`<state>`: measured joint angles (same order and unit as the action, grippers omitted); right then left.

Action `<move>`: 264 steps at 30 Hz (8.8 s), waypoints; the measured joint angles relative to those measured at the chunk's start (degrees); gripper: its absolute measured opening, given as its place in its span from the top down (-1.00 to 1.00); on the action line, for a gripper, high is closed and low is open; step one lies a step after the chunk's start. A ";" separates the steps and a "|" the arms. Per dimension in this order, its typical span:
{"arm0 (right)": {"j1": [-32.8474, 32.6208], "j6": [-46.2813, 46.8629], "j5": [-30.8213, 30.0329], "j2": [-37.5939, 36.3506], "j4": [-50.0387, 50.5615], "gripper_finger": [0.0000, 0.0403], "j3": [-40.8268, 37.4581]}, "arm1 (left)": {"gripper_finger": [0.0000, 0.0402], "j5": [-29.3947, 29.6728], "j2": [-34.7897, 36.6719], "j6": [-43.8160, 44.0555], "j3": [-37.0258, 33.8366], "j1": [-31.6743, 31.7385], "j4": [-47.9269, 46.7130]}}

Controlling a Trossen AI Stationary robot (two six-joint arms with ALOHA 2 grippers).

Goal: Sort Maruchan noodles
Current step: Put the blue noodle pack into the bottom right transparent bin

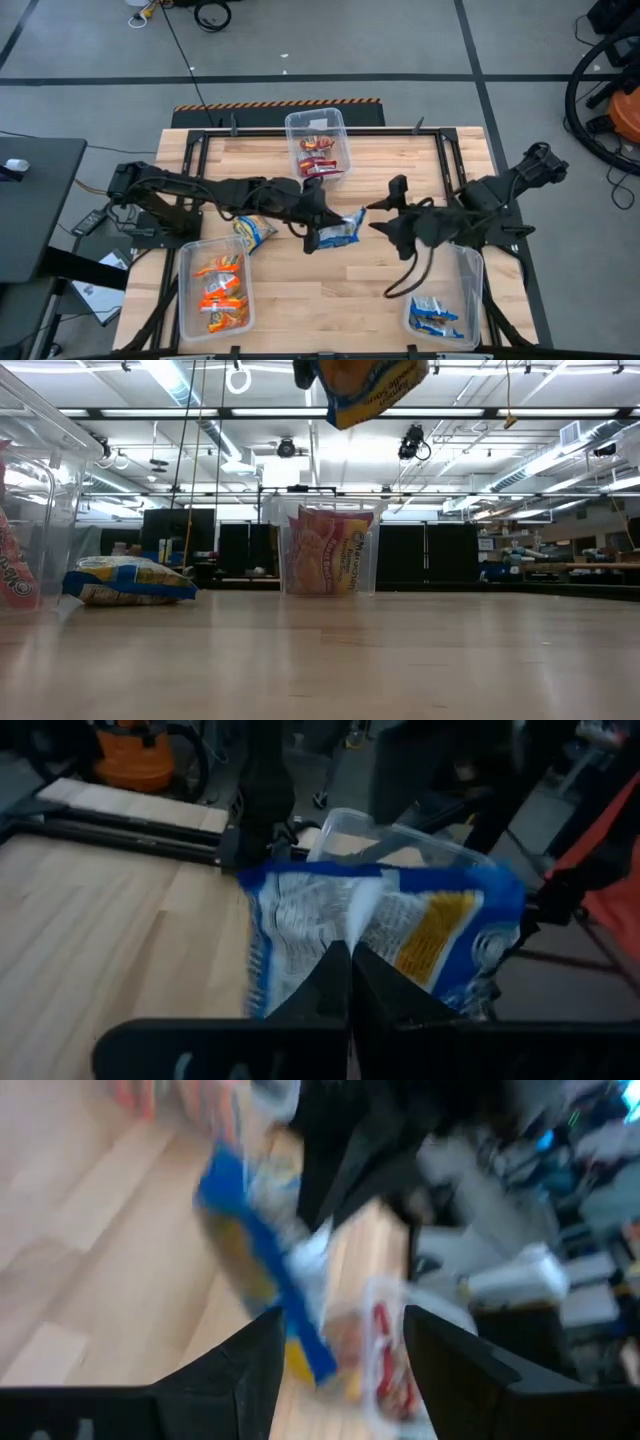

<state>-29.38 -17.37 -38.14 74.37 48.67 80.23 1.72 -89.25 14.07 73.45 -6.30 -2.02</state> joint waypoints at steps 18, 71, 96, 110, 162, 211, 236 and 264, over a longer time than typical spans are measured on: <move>4.69 -3.08 16.09 -2.29 -13.90 -0.44 0.02 | 1.00 3.67 0.02 3.34 -0.02 0.12 5.09; 11.10 -11.12 17.57 0.79 -7.05 0.18 0.00 | 0.98 -3.02 -0.39 10.75 4.11 1.85 0.84; 10.91 32.09 28.02 -1.79 8.59 0.98 1.47 | 0.15 6.06 11.83 -3.14 4.09 5.66 -9.42; -19.00 109.34 33.54 -10.69 27.67 0.99 -2.75 | 0.15 16.53 12.01 1.47 4.00 -0.41 -14.50; -15.94 70.87 6.90 -11.67 9.31 0.18 -6.94 | -0.10 4.61 6.97 31.37 -0.48 2.90 -55.66; 0.51 51.12 9.19 -11.82 8.88 0.18 -4.24 | 0.97 9.97 3.44 38.64 -14.79 14.01 -40.84; 14.76 21.88 50.34 -6.89 -10.74 -0.26 1.07 | 1.00 -26.45 -4.34 -15.00 2.29 -1.05 37.60; 13.70 21.06 60.86 2.94 -22.59 -0.23 1.01 | 0.99 -28.60 -7.82 -11.44 2.14 -5.55 39.47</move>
<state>-15.68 3.69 22.71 77.31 26.09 81.23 -26.88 -97.08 2.62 75.59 -11.85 37.46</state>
